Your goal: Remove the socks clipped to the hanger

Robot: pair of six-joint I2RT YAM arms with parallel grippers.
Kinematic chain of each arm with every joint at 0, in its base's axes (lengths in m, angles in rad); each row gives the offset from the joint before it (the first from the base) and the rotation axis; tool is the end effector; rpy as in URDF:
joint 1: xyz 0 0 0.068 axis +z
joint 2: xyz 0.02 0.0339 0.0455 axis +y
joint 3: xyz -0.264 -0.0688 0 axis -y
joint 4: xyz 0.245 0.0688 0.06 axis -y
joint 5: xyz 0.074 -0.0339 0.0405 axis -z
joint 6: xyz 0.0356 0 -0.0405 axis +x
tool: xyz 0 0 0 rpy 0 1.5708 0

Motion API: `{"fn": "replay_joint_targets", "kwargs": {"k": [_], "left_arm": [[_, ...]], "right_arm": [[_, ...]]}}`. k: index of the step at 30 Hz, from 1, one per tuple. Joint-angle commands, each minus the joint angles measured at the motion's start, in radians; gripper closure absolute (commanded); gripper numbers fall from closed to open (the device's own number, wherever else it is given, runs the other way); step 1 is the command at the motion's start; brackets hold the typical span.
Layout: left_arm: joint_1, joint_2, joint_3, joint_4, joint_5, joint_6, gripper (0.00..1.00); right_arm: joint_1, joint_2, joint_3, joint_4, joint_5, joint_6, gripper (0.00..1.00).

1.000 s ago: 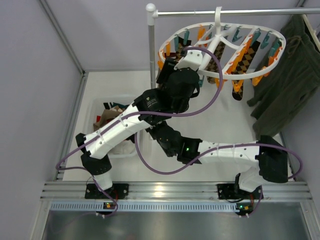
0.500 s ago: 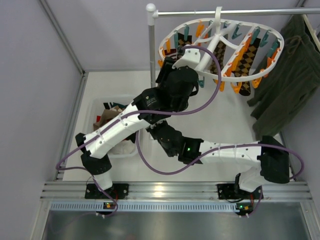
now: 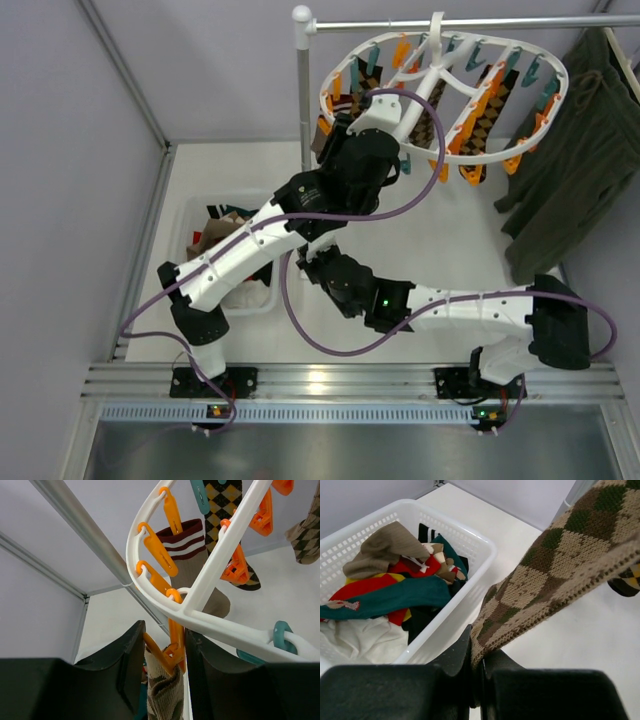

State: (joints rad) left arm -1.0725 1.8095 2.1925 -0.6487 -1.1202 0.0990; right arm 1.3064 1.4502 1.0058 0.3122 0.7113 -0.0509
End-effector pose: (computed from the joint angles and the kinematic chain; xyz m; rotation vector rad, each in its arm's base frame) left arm 0.2067 -0.3129 0.4937 0.2345 1.6780 0.3007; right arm 0.1101 0.3176 0.3111 -0.5991 1.5719 0.3420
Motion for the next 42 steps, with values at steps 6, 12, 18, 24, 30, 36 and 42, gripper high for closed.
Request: {"fn": "replay_joint_targets", "kwargs": {"k": [6, 12, 18, 24, 30, 36, 42], "left_arm": [[0.026, 0.01, 0.019, 0.054, 0.03, -0.012, 0.78], [0.026, 0.01, 0.027, 0.052, 0.051, -0.012, 0.99], [0.026, 0.001, 0.024, 0.052, 0.075, -0.028, 1.0], [0.026, -0.033, -0.005, 0.05, 0.146, -0.076, 0.81], [0.023, -0.117, -0.077, 0.049, 0.175, -0.139, 0.34], [0.023, -0.278, -0.244, 0.049, 0.014, -0.169, 0.02], [0.031, -0.539, -0.613, 0.044, -0.121, -0.278, 0.02]], "right_arm": [[0.042, -0.053, -0.03, 0.034, -0.021, 0.013, 1.0], [0.044, -0.082, -0.085, 0.041, -0.01, 0.039, 1.0], [0.057, -0.14, -0.228, 0.079, -0.009, 0.086, 1.0], [0.06, -0.224, -0.352, 0.093, -0.016, 0.169, 1.0], [0.059, -0.298, -0.395, 0.041, -0.004, 0.207, 1.0], [0.039, -0.332, -0.366, 0.008, -0.024, 0.195, 1.0], [-0.024, -0.309, -0.262, -0.024, -0.202, 0.162, 1.0]]}}
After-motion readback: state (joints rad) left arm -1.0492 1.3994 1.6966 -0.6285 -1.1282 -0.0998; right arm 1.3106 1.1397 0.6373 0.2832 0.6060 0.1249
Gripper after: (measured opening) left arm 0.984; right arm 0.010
